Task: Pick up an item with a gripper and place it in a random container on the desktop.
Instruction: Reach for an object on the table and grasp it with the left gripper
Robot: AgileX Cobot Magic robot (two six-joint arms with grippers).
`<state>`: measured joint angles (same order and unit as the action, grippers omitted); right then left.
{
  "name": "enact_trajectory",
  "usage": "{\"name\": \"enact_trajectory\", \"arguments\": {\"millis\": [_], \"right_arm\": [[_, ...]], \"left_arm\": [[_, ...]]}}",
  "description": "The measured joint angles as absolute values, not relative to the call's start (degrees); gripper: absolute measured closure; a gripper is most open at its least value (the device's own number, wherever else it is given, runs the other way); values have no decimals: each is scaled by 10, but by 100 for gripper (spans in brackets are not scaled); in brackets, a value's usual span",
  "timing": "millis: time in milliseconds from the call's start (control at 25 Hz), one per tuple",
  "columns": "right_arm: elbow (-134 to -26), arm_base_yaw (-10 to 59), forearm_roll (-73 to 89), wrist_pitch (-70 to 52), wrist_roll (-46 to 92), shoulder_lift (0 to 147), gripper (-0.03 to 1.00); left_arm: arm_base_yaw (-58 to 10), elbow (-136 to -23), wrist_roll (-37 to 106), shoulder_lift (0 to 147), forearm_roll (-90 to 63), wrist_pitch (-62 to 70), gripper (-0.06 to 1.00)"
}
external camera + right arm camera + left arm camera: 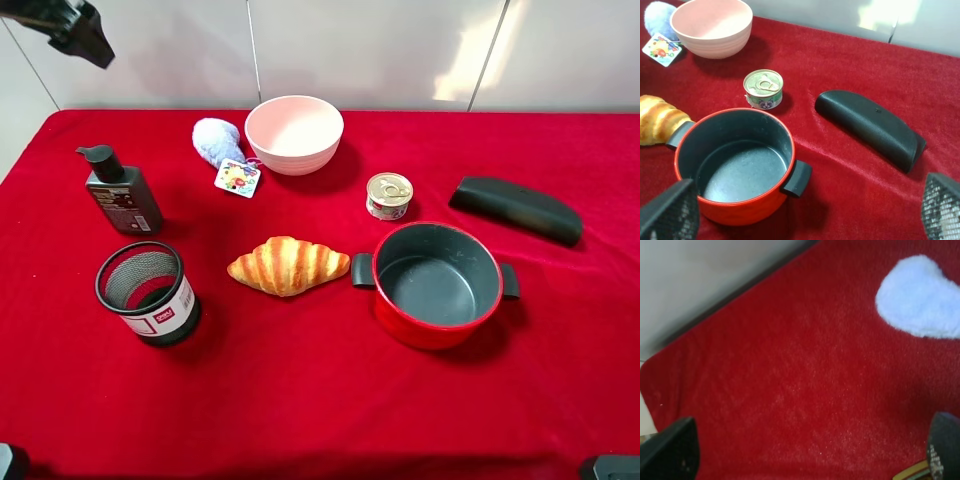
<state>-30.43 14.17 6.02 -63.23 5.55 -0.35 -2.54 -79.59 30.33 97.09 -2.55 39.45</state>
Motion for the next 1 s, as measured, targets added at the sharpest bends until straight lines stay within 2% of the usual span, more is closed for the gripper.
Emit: {"name": "enact_trajectory", "arguments": {"millis": [200,600,1000], "right_arm": [[-304,142,60,-632,55,-4,27],[-304,142,60,-632,55,-4,27],[-304,142,60,-632,55,-4,27]], "left_arm": [[-35,-799,316,1008,-25,364,7],[-107,-806,335,1054,-25,299,7],[-171,-806,327,1054,-25,292,7]]}}
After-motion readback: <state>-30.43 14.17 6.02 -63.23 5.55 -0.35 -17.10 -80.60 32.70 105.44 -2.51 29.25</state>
